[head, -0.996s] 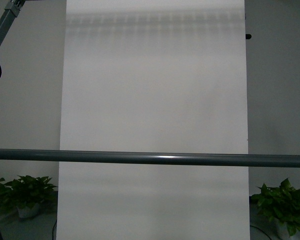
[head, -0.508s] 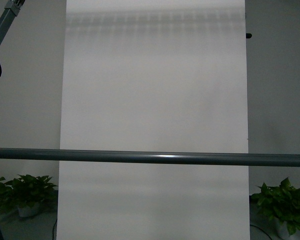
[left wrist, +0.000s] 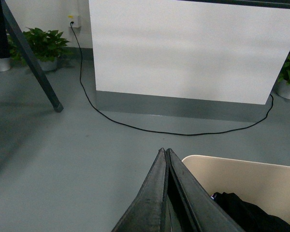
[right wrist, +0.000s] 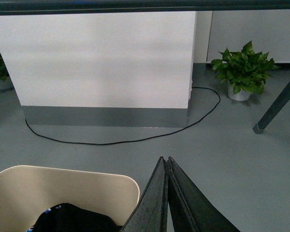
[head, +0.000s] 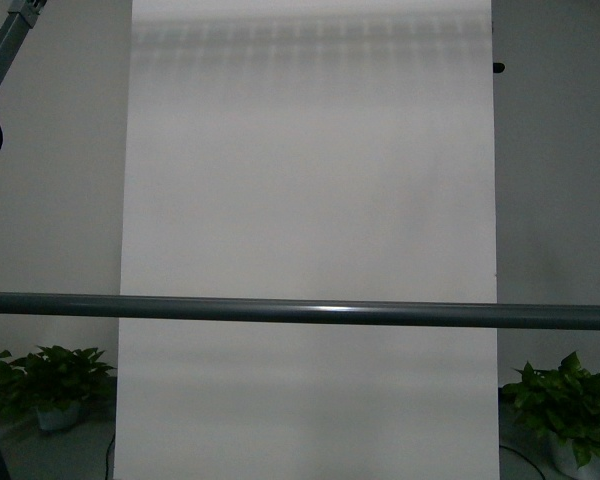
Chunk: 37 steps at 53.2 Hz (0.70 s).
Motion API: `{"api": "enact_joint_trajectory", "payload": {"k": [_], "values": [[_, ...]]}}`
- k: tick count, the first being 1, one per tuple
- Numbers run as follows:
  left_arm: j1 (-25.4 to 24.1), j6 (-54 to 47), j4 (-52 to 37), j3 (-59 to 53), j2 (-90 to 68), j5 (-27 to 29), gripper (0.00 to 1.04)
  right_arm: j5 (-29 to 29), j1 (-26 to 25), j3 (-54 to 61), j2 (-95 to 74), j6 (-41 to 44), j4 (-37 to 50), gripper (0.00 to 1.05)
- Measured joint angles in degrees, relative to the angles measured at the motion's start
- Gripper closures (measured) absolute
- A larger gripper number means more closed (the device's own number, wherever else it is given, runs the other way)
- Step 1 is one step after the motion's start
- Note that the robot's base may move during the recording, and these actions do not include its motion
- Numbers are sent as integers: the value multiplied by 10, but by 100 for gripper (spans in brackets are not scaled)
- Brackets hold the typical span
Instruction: Move hamper under clothes hanger
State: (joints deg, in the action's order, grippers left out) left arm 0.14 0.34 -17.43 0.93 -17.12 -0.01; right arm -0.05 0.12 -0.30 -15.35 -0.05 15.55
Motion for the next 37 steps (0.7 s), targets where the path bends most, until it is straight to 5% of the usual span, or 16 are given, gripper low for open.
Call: {"api": "enact_joint_trajectory", "payload": {"k": [17, 25, 37], "values": [[0, 0, 60, 0, 59, 0, 101, 0, 0, 0, 53, 0, -53, 102], [0, 0, 103, 0, 95, 1, 101, 0, 0, 0, 135, 0, -150, 102], [0, 0, 173, 0, 168, 0, 101, 0, 0, 0, 151, 0, -155, 102]]}}
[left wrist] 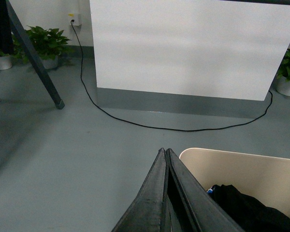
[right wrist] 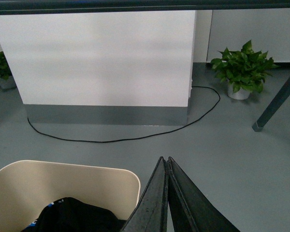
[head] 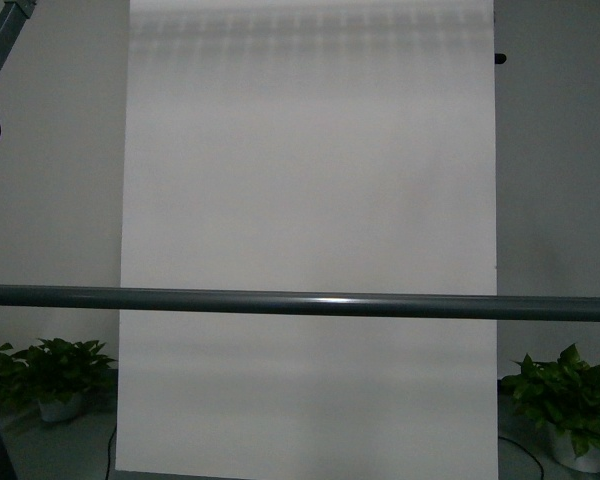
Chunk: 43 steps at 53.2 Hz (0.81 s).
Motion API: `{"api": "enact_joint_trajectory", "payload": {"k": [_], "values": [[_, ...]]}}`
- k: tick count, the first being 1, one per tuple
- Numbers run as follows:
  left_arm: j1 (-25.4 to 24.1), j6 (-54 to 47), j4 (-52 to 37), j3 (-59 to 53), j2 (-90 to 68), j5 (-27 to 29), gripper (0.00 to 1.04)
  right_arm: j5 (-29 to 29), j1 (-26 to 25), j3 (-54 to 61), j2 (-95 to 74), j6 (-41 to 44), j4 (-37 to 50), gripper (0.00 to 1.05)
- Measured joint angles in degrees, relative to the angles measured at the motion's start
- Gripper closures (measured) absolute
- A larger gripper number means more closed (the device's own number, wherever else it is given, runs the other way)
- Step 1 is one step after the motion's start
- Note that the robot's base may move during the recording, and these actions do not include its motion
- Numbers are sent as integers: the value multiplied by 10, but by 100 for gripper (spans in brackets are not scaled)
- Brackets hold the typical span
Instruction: Move hamper under clothes hanger
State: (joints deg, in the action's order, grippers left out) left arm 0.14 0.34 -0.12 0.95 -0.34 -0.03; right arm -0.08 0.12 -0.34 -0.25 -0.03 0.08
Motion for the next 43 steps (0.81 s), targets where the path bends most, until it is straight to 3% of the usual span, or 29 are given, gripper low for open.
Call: {"api": "enact_joint_trajectory", "payload": {"k": [9, 16, 18, 27, 39, 43], "values": [[0, 1, 0, 0, 1, 0, 100, 0, 0, 0, 0, 0, 0, 102], [0, 0, 0, 0, 1, 0, 83, 0, 0, 0, 0, 1, 0, 102], [0, 0, 0, 0, 1, 0, 78, 0, 0, 0, 0, 0, 0, 98], [0, 0, 0, 0, 1, 0, 49, 0, 0, 0, 0, 0, 0, 71], [0, -1, 0, 0, 1, 0, 5, 0, 0, 0, 0, 0, 0, 24], [0, 0, 0, 0, 1, 0, 7, 0, 0, 0, 0, 0, 0, 12]]}}
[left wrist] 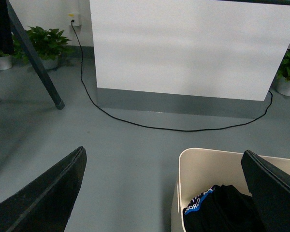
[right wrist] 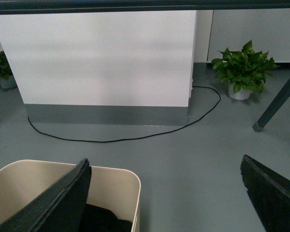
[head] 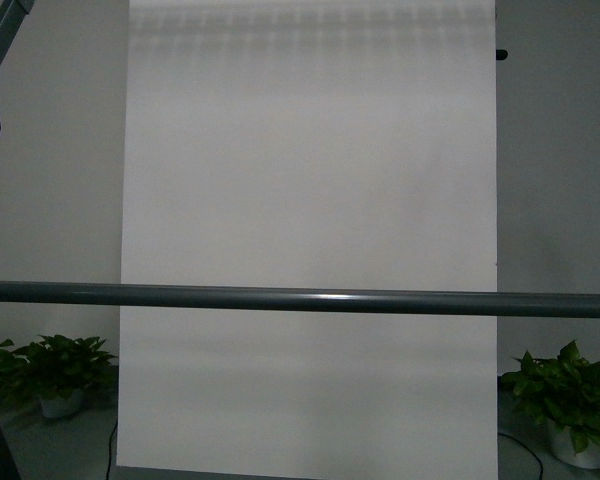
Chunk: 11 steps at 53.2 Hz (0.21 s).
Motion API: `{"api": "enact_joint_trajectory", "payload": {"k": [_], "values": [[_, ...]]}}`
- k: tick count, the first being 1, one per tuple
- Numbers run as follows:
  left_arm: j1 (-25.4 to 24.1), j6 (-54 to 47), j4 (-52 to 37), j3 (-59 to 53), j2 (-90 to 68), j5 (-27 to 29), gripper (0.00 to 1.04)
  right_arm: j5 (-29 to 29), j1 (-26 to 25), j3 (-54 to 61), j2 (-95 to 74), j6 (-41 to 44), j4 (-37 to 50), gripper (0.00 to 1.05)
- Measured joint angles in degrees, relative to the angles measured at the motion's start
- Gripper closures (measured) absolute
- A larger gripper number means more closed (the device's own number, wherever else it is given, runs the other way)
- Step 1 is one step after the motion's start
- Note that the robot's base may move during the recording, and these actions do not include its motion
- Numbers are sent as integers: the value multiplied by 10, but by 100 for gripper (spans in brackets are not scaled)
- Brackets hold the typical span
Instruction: Move hamper under clothes hanger
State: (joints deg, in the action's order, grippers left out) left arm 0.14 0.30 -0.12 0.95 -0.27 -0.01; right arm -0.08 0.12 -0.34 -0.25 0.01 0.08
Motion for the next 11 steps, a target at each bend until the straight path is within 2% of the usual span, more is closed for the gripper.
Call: {"api": "enact_joint_trajectory", "payload": {"k": [3, 11], "values": [[0, 0, 0, 0, 0, 0, 6, 0, 0, 0, 0, -1, 0, 6], [0, 0, 0, 0, 0, 0, 7, 0, 0, 0, 0, 0, 0, 8]]}}
